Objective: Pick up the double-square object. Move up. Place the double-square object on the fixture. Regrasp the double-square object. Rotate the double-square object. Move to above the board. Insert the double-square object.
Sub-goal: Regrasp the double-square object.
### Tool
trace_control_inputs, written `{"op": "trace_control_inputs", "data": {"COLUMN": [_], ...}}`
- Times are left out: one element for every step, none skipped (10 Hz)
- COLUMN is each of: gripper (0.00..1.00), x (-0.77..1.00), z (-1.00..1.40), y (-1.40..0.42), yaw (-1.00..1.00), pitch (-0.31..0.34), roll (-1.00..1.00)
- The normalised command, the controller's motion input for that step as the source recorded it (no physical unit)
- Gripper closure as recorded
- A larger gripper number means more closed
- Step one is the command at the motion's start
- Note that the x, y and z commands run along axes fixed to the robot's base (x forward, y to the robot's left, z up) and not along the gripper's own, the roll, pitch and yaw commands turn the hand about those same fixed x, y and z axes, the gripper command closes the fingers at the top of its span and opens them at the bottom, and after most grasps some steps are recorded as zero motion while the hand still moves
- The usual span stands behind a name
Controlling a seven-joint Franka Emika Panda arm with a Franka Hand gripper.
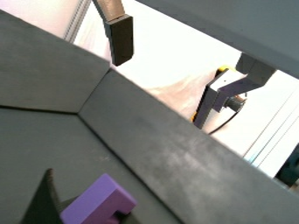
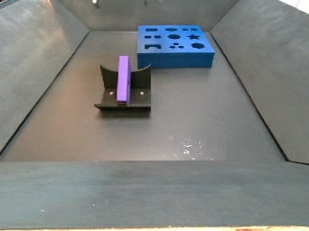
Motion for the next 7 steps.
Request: {"op": "trace_control_inputs", "data": {"gripper": [0.0,0.0,0.0,0.0,0.0,0.0,0.0], "x": [0.11,0.09,0.04,0.04,0.05,0.07,0.07], "z": [-0.02,-0.01,-1.0,-1.0,-1.0,-1.0,-1.0], "y": [-0.05,-0.04,0.07,0.07,0.07,0.06,0.06], "yaw": [0.14,0.17,0.24,0.24,0.22,0.19,0.16], "pitch": [0.14,0.106,0.079,0.046,0.002,-0.059,-0.093], "roll": [0.42,0.22,0.13,0.1,0.09,0.09,0.08]}}
